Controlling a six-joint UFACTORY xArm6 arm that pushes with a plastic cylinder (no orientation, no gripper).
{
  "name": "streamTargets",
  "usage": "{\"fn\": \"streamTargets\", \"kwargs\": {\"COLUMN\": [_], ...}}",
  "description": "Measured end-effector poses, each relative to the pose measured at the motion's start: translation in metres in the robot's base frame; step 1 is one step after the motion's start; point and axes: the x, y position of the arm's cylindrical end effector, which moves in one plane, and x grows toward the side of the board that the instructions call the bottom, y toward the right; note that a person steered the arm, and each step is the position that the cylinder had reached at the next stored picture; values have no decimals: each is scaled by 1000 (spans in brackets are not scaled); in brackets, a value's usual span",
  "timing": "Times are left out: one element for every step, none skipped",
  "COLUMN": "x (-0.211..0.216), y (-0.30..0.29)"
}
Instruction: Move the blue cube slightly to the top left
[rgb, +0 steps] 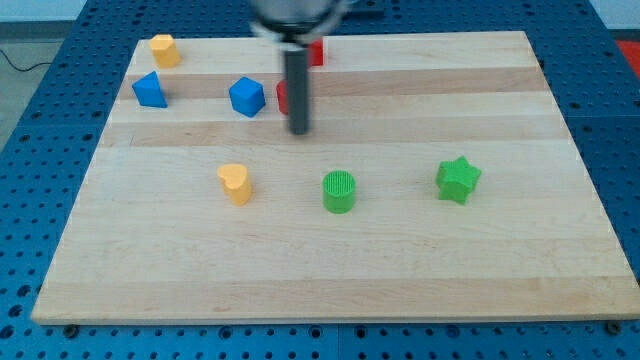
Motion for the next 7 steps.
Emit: {"fn": "streamTargets", "kwargs": {"x": [-5, -26, -45, -48, -34, 5, 16], "y": [-71, -83, -82, -70, -113, -104, -51]}}
